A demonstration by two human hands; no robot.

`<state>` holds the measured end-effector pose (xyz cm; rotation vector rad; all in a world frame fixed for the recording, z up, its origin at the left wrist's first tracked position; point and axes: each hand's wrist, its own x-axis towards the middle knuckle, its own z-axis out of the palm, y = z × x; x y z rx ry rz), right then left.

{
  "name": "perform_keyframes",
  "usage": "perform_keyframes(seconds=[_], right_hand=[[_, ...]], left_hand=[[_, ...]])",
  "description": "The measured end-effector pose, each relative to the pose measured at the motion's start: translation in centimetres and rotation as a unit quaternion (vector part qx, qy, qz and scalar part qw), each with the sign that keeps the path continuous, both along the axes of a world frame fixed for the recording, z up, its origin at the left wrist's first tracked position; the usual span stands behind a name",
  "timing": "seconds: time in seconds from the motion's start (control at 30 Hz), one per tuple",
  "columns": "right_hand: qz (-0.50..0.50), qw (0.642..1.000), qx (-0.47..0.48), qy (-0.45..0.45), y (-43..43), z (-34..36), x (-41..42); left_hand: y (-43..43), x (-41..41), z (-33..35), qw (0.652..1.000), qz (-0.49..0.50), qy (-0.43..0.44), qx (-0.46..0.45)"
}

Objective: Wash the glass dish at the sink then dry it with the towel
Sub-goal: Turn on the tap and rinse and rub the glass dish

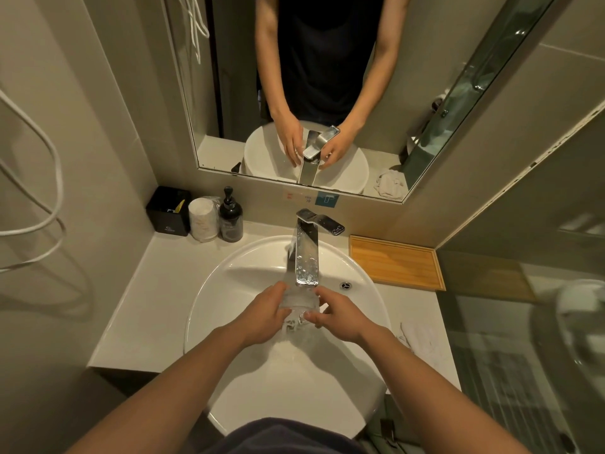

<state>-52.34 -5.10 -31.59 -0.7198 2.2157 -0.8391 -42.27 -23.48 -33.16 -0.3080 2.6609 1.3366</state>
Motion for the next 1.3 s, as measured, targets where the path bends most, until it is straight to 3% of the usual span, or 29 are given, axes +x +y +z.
perform_keyframes(seconds=[0.1, 0.23, 0.47, 0.67, 0.77, 0.83, 0.93, 1.03, 1.17, 1.3], right_hand=[[-0.007, 1.000, 0.004, -0.007, 0.1, 0.1, -0.1], [0.023, 0.996, 0.027, 0.081, -0.7, 0.1, 0.3], [0.003, 1.000, 0.006, -0.031, 0.0, 0.1, 0.0], [-0.007, 1.000, -0.012, -0.007, -1.0, 0.4, 0.4], [-0.029, 0.998, -0.030, -0.045, -0.3, 0.3, 0.4], [-0.094, 0.989, -0.050, -0.106, 0.2, 0.2, 0.4], [-0.227, 0.937, -0.080, -0.252, 0.1, 0.6, 0.1], [-0.255, 0.906, -0.013, -0.339, -0.7, 1.4, 0.1], [-0.256, 0.898, 0.029, -0.357, -1.9, 1.5, 0.2], [-0.244, 0.906, -0.041, -0.345, -2.3, 1.3, 0.6]], left_hand=[[-0.1, 0.3, 0.0, 0.999, 0.000, -0.019, 0.028], [-0.1, -0.3, 0.1, 0.997, -0.029, -0.051, -0.043], [0.2, 0.3, -0.1, 1.000, 0.025, -0.007, 0.009], [0.2, 0.0, 0.3, 0.999, -0.017, -0.012, 0.028], [-0.1, 0.1, 0.0, 0.998, 0.022, -0.004, 0.052], [-0.3, 0.3, -0.2, 0.997, 0.051, 0.004, 0.057], [-0.2, 0.6, -0.4, 0.996, 0.067, 0.027, 0.055], [0.2, 0.5, -0.4, 0.998, 0.045, 0.050, 0.012], [0.5, 0.6, -0.5, 0.997, 0.024, 0.060, -0.030], [0.2, 0.3, 0.1, 1.000, 0.012, -0.004, -0.016]])
